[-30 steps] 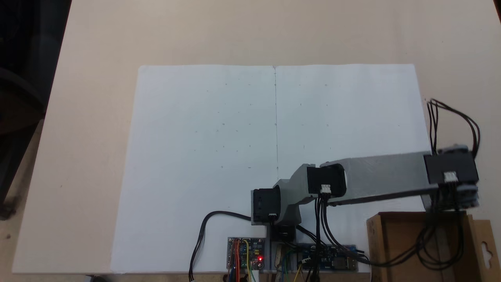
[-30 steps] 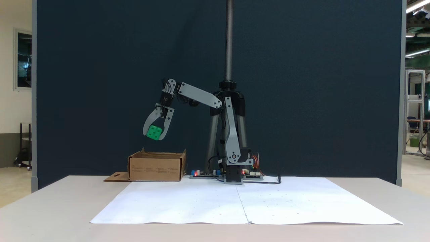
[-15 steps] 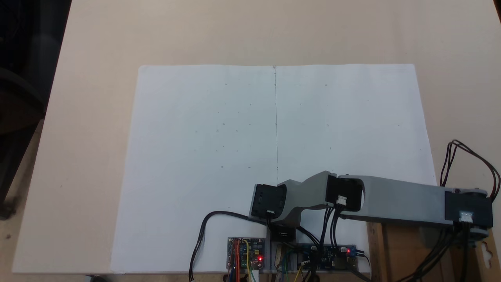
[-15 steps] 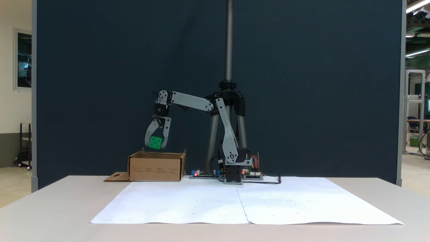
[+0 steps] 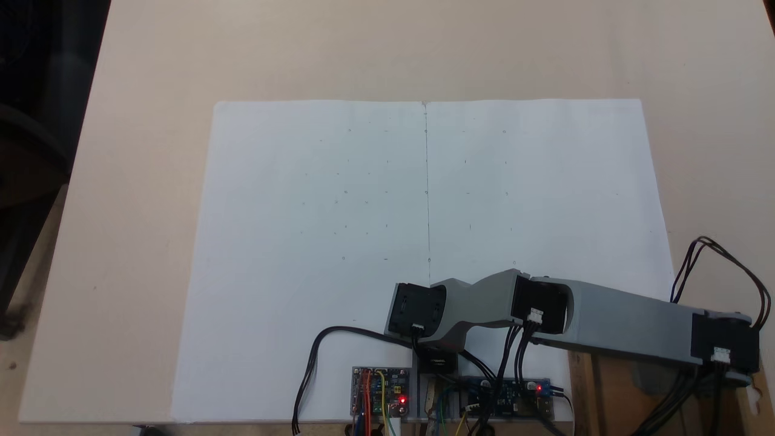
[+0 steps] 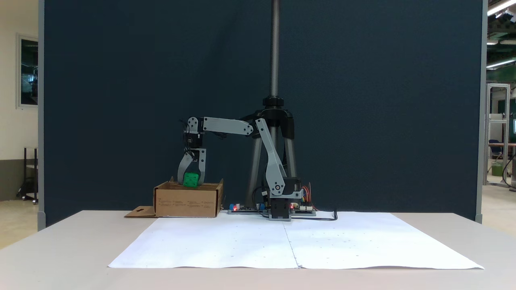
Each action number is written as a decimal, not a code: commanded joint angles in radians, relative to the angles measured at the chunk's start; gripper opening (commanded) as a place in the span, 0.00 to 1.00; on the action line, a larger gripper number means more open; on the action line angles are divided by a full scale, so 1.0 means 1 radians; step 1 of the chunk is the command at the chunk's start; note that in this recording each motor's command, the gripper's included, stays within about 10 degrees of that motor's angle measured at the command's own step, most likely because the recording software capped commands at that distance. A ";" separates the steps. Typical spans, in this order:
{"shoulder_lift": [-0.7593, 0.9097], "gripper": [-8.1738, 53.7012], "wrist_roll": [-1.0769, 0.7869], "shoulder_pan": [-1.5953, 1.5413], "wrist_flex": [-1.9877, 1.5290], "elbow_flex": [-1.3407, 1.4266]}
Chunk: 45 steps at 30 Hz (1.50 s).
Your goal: Grasp a green dice and put it in the bin.
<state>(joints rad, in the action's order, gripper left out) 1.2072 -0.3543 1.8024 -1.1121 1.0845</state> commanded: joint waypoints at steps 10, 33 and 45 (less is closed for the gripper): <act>0.055 0.84 -0.089 0.020 0.153 -0.015; 0.439 0.82 0.341 -0.798 0.586 -0.015; 0.529 0.84 0.360 -1.473 0.882 0.416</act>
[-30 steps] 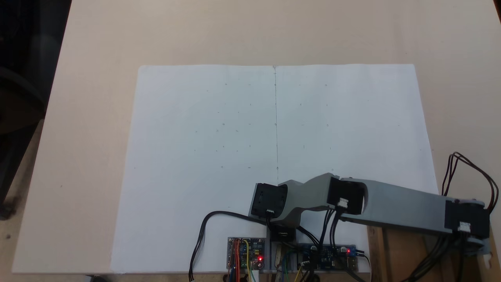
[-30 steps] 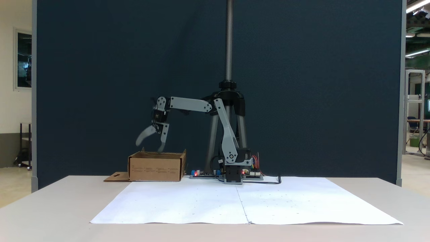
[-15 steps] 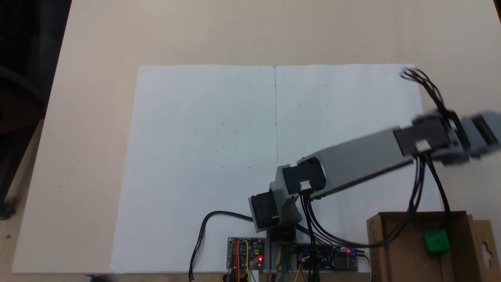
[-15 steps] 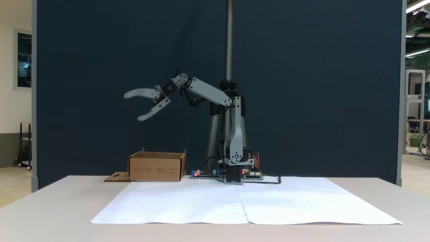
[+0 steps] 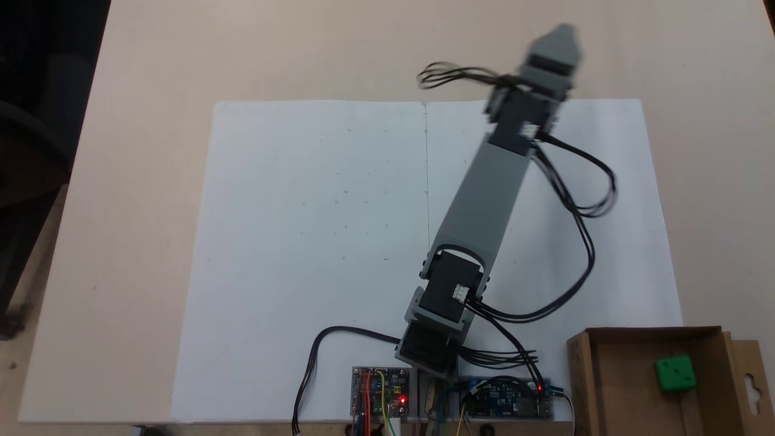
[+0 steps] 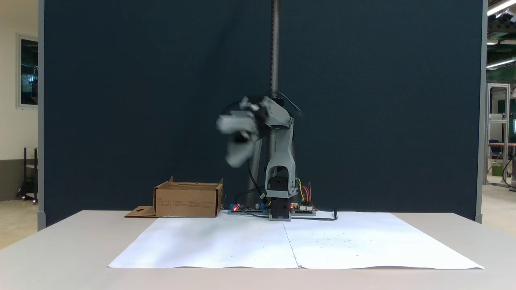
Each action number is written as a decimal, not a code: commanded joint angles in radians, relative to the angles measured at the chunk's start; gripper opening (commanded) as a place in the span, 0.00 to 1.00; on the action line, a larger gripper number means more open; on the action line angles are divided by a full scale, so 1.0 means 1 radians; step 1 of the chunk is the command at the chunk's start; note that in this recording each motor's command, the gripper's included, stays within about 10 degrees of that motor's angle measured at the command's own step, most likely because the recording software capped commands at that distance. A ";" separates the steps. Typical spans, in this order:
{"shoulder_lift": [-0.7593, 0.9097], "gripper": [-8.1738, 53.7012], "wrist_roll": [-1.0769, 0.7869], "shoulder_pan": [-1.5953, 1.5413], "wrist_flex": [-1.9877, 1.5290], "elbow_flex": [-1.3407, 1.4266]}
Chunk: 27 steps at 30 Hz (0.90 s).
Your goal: Grasp a green dice and put it in the bin.
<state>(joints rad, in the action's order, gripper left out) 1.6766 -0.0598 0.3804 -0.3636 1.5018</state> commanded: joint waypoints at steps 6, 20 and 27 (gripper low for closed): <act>0.149 0.84 0.064 -0.244 0.342 0.321; 0.410 0.85 0.014 -0.331 0.788 1.052; 0.430 0.85 -0.002 -0.334 1.027 1.328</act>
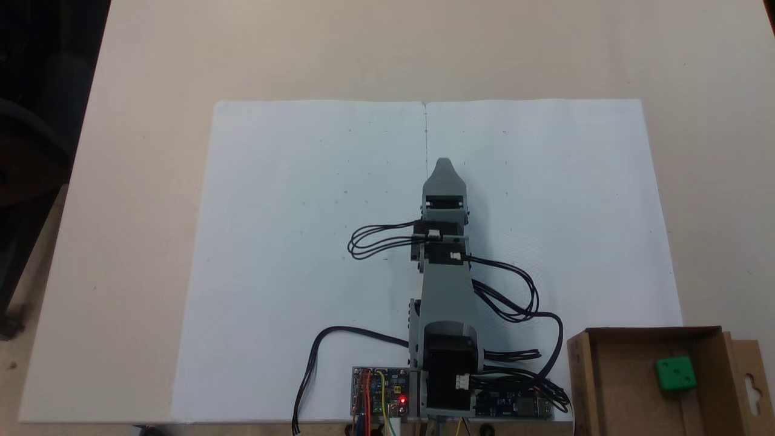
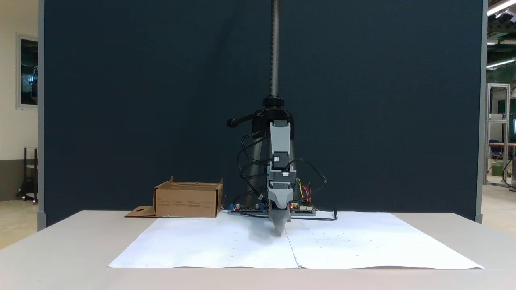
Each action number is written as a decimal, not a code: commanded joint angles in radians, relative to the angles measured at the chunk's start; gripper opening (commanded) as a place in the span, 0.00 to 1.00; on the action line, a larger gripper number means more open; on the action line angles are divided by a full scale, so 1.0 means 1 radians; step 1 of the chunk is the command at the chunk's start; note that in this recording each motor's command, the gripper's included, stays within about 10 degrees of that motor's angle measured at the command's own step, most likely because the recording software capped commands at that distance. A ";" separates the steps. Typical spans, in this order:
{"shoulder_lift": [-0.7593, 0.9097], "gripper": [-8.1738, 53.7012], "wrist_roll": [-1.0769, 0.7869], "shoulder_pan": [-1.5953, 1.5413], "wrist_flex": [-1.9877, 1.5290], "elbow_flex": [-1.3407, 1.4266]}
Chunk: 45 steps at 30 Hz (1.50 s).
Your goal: Grasp a green dice and put it in the bin.
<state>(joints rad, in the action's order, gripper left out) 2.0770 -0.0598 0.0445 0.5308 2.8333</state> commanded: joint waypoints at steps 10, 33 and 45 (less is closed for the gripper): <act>0.146 0.85 -0.003 -0.011 0.486 0.195; 0.279 0.86 -0.002 -0.002 0.945 0.296; 0.279 0.88 0.002 -0.002 0.943 0.296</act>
